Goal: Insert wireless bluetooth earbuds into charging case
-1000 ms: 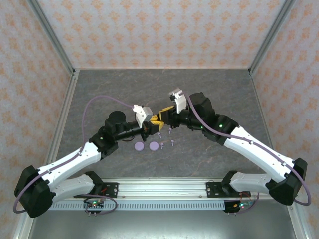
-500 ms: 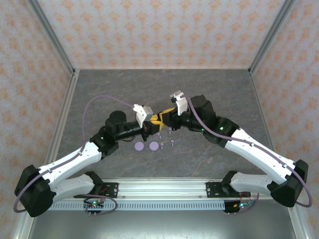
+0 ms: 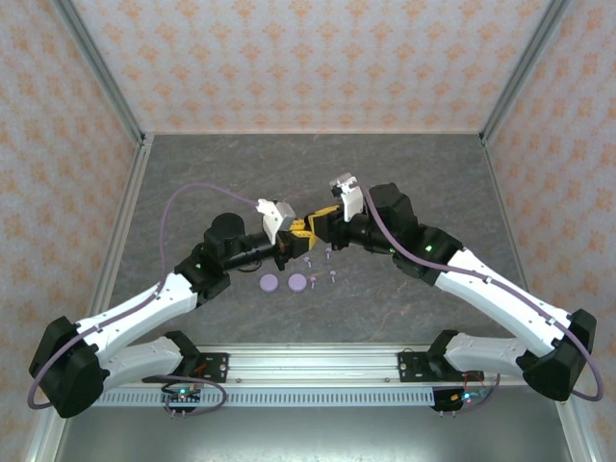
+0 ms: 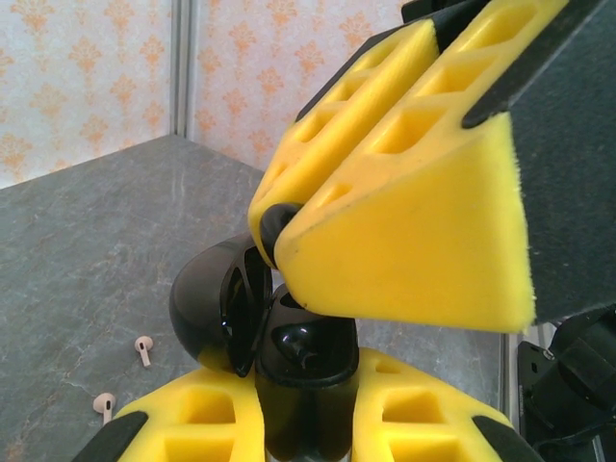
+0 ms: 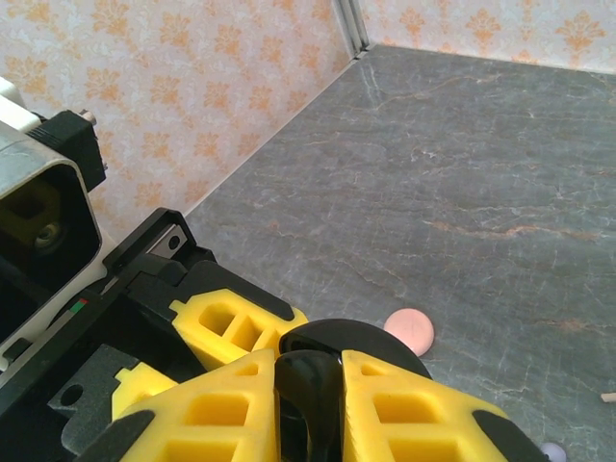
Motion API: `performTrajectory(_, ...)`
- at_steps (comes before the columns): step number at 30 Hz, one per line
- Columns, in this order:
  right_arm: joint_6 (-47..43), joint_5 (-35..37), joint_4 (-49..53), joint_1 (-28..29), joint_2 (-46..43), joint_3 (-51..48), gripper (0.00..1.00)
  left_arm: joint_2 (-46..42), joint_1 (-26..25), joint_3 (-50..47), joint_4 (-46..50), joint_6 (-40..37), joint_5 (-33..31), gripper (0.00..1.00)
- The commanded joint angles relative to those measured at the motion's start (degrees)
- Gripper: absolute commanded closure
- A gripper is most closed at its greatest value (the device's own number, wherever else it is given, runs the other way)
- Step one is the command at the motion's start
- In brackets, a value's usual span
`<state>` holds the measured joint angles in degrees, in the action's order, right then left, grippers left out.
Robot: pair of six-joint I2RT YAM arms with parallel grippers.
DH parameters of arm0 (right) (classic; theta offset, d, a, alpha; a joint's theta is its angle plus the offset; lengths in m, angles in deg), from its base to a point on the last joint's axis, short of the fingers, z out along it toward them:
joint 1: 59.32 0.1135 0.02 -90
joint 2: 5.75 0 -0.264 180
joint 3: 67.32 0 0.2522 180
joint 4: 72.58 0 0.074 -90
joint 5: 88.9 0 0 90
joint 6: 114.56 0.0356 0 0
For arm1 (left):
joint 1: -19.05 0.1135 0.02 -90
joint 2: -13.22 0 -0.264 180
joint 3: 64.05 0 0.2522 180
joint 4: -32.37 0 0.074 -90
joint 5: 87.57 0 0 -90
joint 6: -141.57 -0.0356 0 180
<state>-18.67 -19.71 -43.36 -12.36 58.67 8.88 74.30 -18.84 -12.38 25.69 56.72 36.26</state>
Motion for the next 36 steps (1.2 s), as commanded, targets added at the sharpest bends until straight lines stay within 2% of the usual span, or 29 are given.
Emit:
performTrajectory(1, -0.93, 1.23, -0.05, 0.41, -1.23, 1.99, 0.81, -0.05, -0.34, 0.77, -4.78, 2.24, -1.44, 1.0)
performTrajectory(36, -1.83, 2.89, -6.08, 0.41, -0.66, -1.38, 0.82, 1.93, -0.61, 1.97, -7.25, 8.3, 0.72, 1.0)
